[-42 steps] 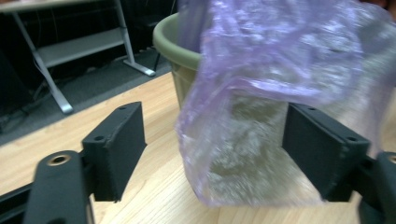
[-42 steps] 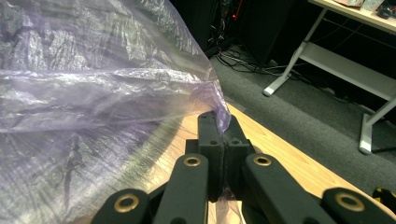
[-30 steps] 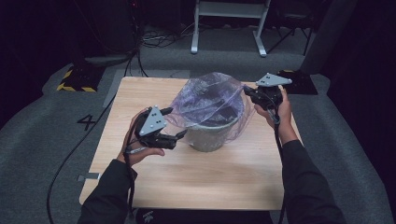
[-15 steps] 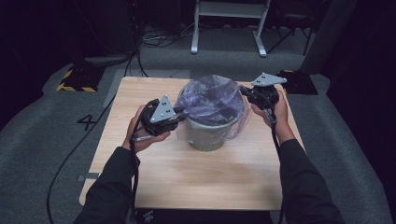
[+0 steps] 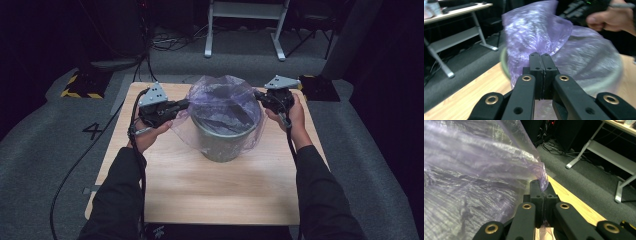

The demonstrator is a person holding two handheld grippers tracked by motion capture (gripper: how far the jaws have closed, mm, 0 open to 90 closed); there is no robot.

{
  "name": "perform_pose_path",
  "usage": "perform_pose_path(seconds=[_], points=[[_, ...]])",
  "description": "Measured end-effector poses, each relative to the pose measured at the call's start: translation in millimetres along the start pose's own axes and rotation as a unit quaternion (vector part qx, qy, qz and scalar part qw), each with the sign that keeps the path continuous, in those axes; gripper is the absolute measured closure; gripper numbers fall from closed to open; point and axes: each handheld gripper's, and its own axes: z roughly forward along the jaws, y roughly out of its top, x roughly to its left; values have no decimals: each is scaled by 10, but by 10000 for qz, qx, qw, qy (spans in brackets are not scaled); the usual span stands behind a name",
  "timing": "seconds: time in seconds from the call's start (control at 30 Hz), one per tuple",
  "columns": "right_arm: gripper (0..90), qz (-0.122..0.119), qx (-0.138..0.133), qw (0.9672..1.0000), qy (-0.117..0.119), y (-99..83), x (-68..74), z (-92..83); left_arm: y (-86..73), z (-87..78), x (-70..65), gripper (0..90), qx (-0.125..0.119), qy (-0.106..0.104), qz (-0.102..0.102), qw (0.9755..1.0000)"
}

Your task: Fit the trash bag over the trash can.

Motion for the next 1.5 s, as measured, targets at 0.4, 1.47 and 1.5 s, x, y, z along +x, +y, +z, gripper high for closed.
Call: perform_pose_path(seconds=[0.4,1.47,1.5], points=[[898,352,-13,9994,47,-65,-109,148,-115,318,309,890,195,520,-578,9968],[900,835,364,9946,496,-423,-90,517,-521,1102,557,897,1386,659,-1492,9768],[900,861,370,9943,508,-422,-91,521,-527,1122,569,897,1437,603,-1548,9756]])
